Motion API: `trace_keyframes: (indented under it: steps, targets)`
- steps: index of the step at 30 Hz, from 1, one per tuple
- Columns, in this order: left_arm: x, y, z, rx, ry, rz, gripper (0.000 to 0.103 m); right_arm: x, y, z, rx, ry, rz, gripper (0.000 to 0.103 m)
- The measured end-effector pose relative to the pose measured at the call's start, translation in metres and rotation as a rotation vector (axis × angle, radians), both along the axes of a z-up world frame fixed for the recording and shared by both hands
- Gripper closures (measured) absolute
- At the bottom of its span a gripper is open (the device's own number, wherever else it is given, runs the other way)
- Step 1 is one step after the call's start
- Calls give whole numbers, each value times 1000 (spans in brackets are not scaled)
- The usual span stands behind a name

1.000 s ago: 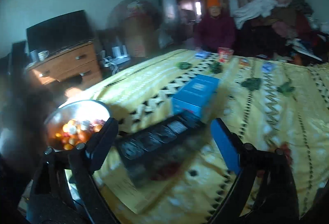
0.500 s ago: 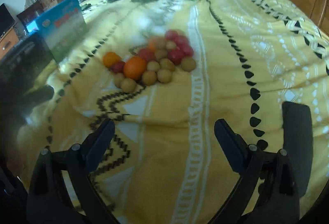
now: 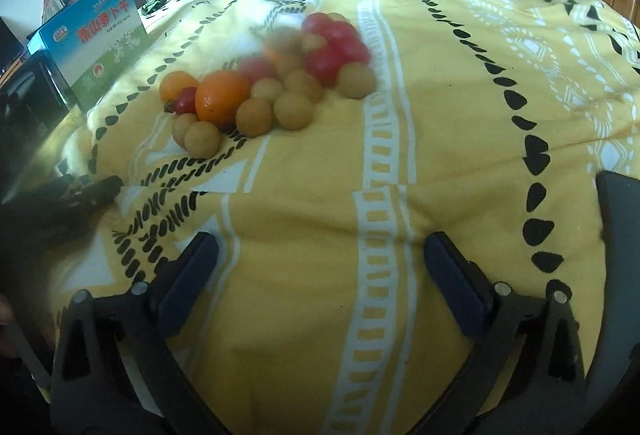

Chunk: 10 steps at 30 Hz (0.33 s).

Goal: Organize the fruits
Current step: 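Move both open tools back over the remaining fruit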

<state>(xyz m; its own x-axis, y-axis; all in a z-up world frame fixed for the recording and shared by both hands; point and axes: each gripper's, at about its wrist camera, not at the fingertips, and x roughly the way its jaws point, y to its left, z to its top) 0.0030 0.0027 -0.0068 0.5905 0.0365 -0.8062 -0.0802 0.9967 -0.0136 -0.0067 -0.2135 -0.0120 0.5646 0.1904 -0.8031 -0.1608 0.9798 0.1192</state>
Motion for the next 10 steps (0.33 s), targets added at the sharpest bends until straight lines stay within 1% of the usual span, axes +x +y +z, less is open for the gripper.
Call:
trace_keyframes:
  steps: [10]
  targets:
    - [3, 0, -1, -1, -6, 0, 0, 3, 1, -2, -12, -1, 1, 0]
